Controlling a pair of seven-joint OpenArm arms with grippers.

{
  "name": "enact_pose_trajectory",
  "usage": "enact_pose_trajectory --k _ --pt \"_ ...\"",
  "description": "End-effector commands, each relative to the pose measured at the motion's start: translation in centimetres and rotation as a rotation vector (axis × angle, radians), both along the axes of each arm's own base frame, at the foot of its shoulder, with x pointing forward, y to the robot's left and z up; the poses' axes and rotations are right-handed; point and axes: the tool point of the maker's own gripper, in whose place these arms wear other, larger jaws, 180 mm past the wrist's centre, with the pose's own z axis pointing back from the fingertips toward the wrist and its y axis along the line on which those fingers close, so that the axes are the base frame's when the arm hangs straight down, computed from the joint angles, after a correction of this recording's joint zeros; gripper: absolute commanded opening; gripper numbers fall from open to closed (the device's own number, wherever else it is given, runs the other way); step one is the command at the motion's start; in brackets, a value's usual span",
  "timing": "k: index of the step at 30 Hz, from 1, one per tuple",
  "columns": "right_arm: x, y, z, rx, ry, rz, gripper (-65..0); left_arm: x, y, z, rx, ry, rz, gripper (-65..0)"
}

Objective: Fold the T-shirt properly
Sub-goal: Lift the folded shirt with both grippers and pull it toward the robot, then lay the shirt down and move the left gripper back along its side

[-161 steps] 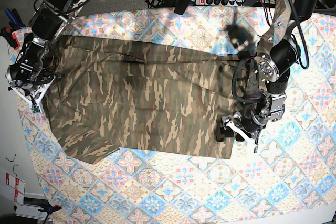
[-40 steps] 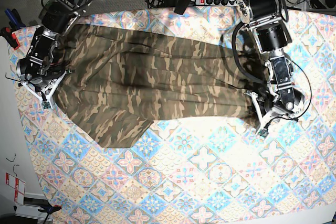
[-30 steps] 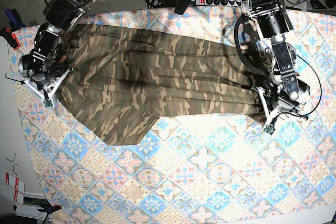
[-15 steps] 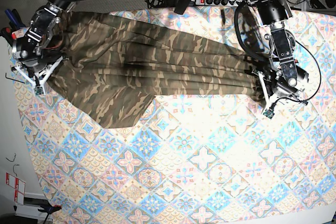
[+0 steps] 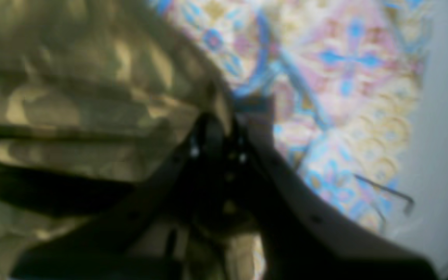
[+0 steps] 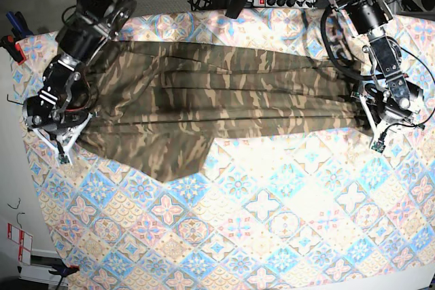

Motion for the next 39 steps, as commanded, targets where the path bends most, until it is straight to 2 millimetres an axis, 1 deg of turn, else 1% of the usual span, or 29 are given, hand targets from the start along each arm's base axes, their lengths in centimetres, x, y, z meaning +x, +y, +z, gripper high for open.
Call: enact_pose_trajectory --k 1,3,7,8,9,11,13,15,17,19,22,23,26,27,30,31,33,35,37,39 --pt "2.4 -1.8 3.0 -0.051 -0.074 -0.030 -63.8 0.3 1.5 1.3 0.052 -0.016 0.029 -61.8" --pt "3.3 -2.2 3.9 -0.069 -0.087 -0.035 -63.8 1.1 1.6 2.0 0.059 -0.037 0.031 -61.8" --pt "3.2 -1.9 3.8 -0.083 -0.075 -0.034 -63.9 1.4 2.2 2.7 0.052 -0.059 0.063 -61.8" --pt "3.2 -2.2 4.5 -0.109 -0.079 -0.036 -63.8 1.6 2.2 2.8 0.052 -0.062 0.065 -61.8" --pt "2.7 -2.8 4.9 -0.140 -0.067 -0.046 -63.8 1.6 2.3 2.8 0.053 -0.063 0.066 -61.7" --pt "0.2 -3.5 4.4 -0.181 -0.020 -0.061 -63.8 1.6 2.2 2.8 0.053 -0.064 0.064 -61.6" --pt "-1.5 -4.3 4.8 -0.224 -0.005 -0.073 -63.8 1.6 2.3 2.9 0.054 -0.066 0.064 -61.6" --pt "-3.5 -4.8 4.9 -0.263 0.020 -0.082 -63.8 1.4 2.3 2.7 0.055 -0.059 0.066 -61.5" --pt "-5.2 -5.1 4.6 -0.287 0.055 -0.089 -63.7 0.8 2.3 2.2 0.055 -0.041 0.063 -61.5" --pt "-6.6 -5.3 3.9 -0.295 0.095 -0.090 -63.7 0.6 1.7 1.6 0.057 -0.023 0.037 -61.5" --pt "-8.4 -5.0 2.3 -0.287 0.158 -0.083 -63.7 -0.2 0.7 0.4 0.059 0.020 -0.002 -61.5" --pt "-8.9 -4.8 1.7 -0.281 0.178 -0.073 -63.7 -0.5 0.6 0.1 0.060 0.030 -0.006 -61.5" --pt "-10.4 -3.5 -1.1 -0.244 0.256 -0.024 -63.9 -0.9 0.4 -0.2 0.052 0.038 -0.006 -61.5" --pt "-10.6 -2.8 -1.9 -0.223 0.267 -0.016 -63.9 -0.9 0.4 -0.2 0.050 0.036 -0.006 -61.5" --pt "-10.3 -1.5 -2.9 -0.181 0.246 -0.001 -63.7 -0.6 0.4 0.1 0.052 0.029 -0.005 -61.3" --pt "-10.1 -1.1 -3.0 -0.171 0.236 0.004 -63.6 -0.1 0.4 0.5 0.053 0.015 -0.005 -61.3" --pt "-9.9 -0.7 -3.1 -0.165 0.229 0.009 -63.6 1.5 0.2 2.1 0.058 -0.039 -0.007 -61.2" --pt "-9.9 -0.7 -3.1 -0.167 0.231 0.009 -63.6 3.1 -0.9 3.0 0.039 -0.086 -0.007 -59.8" --pt "-9.8 -0.6 -3.0 -0.168 0.230 0.012 -63.6 4.7 -1.8 4.1 0.021 -0.131 -0.009 -54.4" --pt "-9.7 -0.6 -3.0 -0.168 0.229 0.014 -63.5 6.6 -3.4 4.6 -0.015 -0.165 -0.027 -44.2"
